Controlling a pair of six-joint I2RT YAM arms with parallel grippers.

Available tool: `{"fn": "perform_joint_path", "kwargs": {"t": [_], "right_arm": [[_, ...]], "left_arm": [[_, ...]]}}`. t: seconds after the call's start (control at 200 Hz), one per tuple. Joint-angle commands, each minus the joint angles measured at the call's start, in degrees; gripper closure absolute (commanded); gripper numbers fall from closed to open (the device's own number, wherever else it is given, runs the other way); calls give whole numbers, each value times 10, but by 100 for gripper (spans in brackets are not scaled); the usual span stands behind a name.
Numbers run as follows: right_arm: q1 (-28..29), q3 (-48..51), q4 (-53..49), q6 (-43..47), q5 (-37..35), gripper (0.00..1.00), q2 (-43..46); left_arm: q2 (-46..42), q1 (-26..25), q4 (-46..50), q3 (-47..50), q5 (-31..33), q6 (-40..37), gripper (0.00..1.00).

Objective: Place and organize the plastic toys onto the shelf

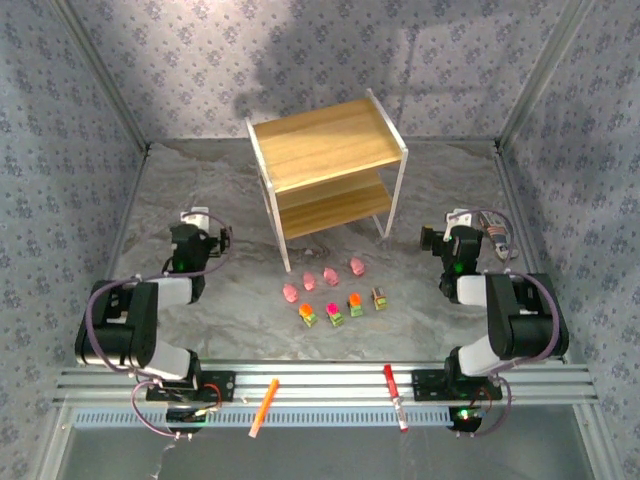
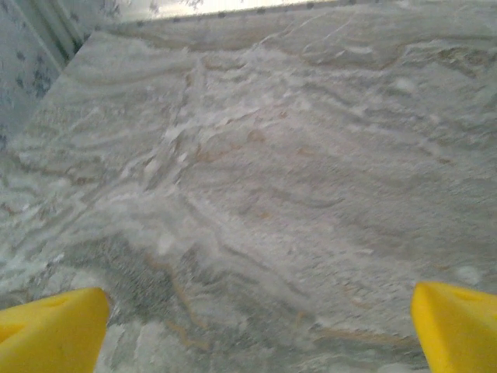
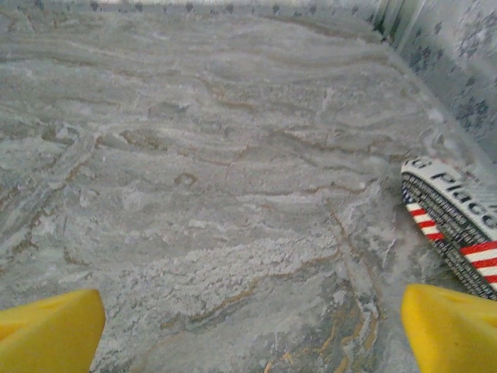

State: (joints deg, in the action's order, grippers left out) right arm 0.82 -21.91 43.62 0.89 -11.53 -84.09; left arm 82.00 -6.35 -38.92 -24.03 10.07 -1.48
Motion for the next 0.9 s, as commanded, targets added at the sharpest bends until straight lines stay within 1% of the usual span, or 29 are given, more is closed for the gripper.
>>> {"fn": "perform_joint_path", "kwargs": {"t": [0.0,0.05,0.11,0.165,0.205,0.23,0.27,0.345,0.415,0.475,0.535,0.6,0.62,0.66,0.76,0.825,0.894], "right_arm": [[7,-16,-56,-10,-47,0,42],[8,-24,-88,-22,-56,0,59],[9,-27,-122,-42,-68,0,77],[11,-25,-145,-53,-78,0,95],[19,-24,-162,-58,-88,0,110],[23,-25,-174,-60,-96,0,119],[31,-26,-193,-69,-111,0,134],[42,-37,-247,-95,-136,0,165],[49,-54,-311,-136,-166,0,194],[51,-78,-390,-188,-192,0,219],[51,-102,-459,-224,-208,0,238],[54,-117,-506,-242,-210,0,257],[55,-119,-519,-249,-208,0,263],[58,-125,-539,-264,-201,0,277],[60,-154,-631,-334,-197,0,313],[67,-164,-670,-333,-179,0,334],[91,-156,-681,-322,-193,0,360]], "left_arm": [[-32,-41,28,-8,84,-25,0],[-46,-60,26,-1,120,-29,0],[-69,-75,38,3,148,-27,0],[-93,-85,62,0,181,-6,0],[-114,-90,85,-4,192,16,0],[-124,-96,97,-6,198,17,0],[-141,-107,112,-9,224,24,0],[-176,-118,163,-21,256,65,0],[-203,-118,238,-44,273,133,1],[-218,-123,284,-59,269,157,0],[-234,-125,342,-79,272,198,0],[-253,-126,383,-92,231,228,0],[-260,-127,388,-92,203,236,0],[-275,-133,393,-90,170,249,0],[-300,-142,466,-112,158,308,1],[-309,-144,497,-126,130,317,0],[-318,-153,516,-132,113,315,0]]}}
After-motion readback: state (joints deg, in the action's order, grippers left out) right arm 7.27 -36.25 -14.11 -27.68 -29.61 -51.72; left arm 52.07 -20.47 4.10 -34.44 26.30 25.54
